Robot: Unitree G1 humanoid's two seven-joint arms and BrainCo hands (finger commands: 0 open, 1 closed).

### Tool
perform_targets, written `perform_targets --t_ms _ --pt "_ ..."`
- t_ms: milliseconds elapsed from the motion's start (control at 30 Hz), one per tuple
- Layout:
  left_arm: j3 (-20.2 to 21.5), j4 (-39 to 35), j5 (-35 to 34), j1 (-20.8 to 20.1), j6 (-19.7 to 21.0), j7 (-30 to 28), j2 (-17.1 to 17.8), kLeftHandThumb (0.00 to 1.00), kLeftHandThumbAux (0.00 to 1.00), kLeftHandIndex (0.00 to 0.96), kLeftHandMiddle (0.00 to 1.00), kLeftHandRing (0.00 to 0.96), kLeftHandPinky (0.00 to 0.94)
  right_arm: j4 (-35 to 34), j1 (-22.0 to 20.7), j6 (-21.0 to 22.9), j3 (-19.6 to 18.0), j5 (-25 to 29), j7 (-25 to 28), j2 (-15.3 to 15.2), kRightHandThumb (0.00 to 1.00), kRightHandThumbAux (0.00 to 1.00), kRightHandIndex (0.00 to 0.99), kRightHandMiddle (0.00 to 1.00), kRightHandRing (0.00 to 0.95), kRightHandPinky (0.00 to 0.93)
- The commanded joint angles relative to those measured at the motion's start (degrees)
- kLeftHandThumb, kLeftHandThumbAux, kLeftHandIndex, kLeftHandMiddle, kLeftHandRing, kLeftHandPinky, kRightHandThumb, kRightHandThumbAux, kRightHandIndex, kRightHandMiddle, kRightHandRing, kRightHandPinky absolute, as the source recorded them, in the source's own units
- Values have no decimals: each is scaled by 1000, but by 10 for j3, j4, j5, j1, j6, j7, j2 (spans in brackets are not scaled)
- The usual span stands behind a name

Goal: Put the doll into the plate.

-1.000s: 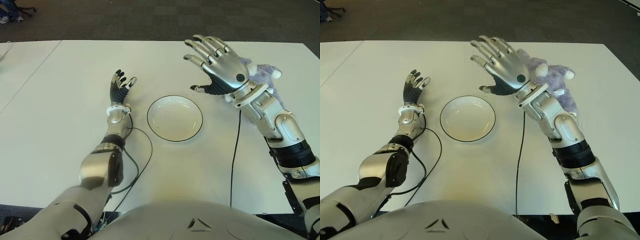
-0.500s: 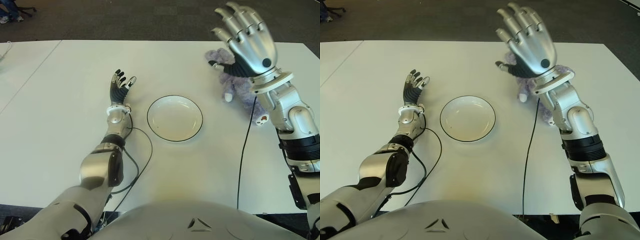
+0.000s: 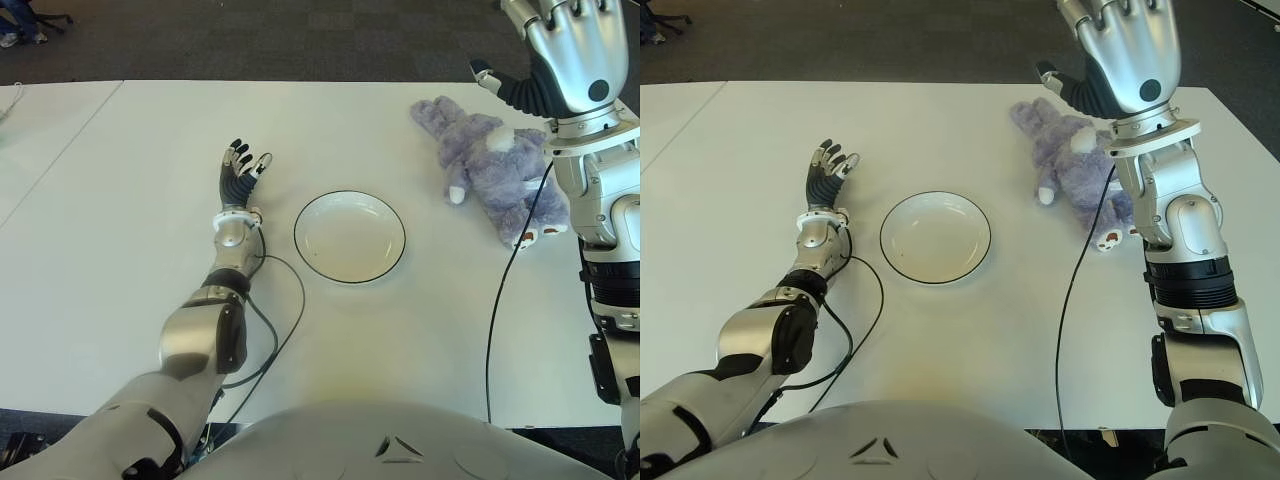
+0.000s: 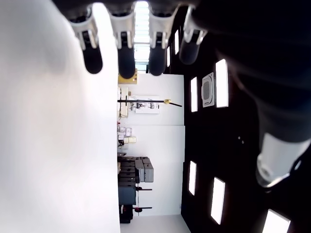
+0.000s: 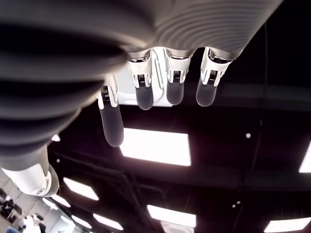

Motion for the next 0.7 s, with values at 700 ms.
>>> perform_targets --t_ms 700 --pt "-3 74 -1 121 51 -12 -37 0 581 94 152 150 157 49 250 -5 -101 113 13 -17 494 466 249 59 27 2"
